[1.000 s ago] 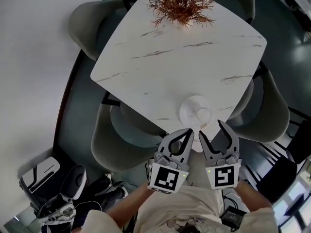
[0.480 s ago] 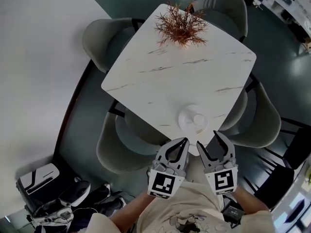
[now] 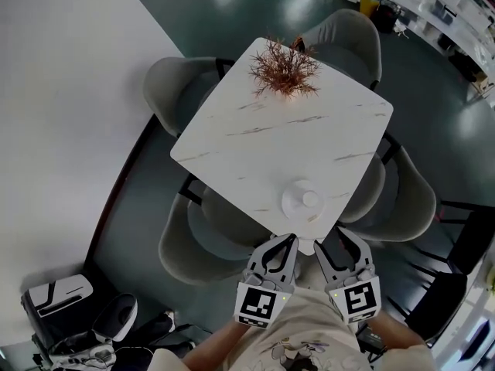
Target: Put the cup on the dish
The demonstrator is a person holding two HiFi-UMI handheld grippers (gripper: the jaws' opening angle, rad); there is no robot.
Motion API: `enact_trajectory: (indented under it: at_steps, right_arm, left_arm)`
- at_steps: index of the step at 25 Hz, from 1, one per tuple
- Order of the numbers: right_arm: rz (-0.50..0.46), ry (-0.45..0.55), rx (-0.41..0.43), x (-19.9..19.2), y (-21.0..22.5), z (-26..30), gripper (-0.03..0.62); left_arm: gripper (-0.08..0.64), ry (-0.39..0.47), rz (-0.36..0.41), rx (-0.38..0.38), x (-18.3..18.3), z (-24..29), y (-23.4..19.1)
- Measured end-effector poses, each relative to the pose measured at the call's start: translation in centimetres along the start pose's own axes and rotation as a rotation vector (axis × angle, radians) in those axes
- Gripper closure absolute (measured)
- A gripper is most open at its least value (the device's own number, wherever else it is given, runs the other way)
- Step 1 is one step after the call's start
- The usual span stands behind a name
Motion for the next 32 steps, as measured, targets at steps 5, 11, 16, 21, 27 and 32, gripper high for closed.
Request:
enact_trajectory:
  at_steps: [5, 11, 16, 21, 27, 32]
  right_arm:
    - [0.005, 0.032, -0.013, 1.1, 0.0, -2.4, 0.436]
    - [0.008, 0.064, -0.027, 1.1, 0.6, -5.5, 0.486]
    - [0.027, 0.063, -0.04, 0.3, 0.4, -7.7, 0.527]
    - [0.024, 0.057, -0.092, -0.3, 0.2, -9.4, 0.588]
    - [0.049, 0.088, -0.114, 0.8, -0.2, -10.1, 0.588]
    - [0.05, 0.113, -0.107, 1.6, -1.0, -9.4, 0.588]
  left_arm:
    - [0.555, 0.024, 0.017, -0.007, 0.9, -1.1, 1.4]
    - [0.555, 0.048, 0.007, 0.001, 1.1, -1.7, 3.5]
    - [0.555, 0.033, 0.0, -0.019, 0.2, -1.9, 5.4]
    - [0.555, 0.012, 0.009, -0.061, 0.0, -2.3, 6.6]
    - [0.555, 0.026, 0.024, -0.08, 1.0, -3.0, 6.9]
    - [0.555, 0.041, 0.037, -0.091, 1.5, -3.5, 7.0]
Point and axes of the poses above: the fingertips, and each gripper's own axes: z forward along the fingers, y to its right, x out of its top, the point moved 5 cm from there along -z, backward along the fingers, and after that the axes turned 6 degrees about -z, right-handed, at the moved point
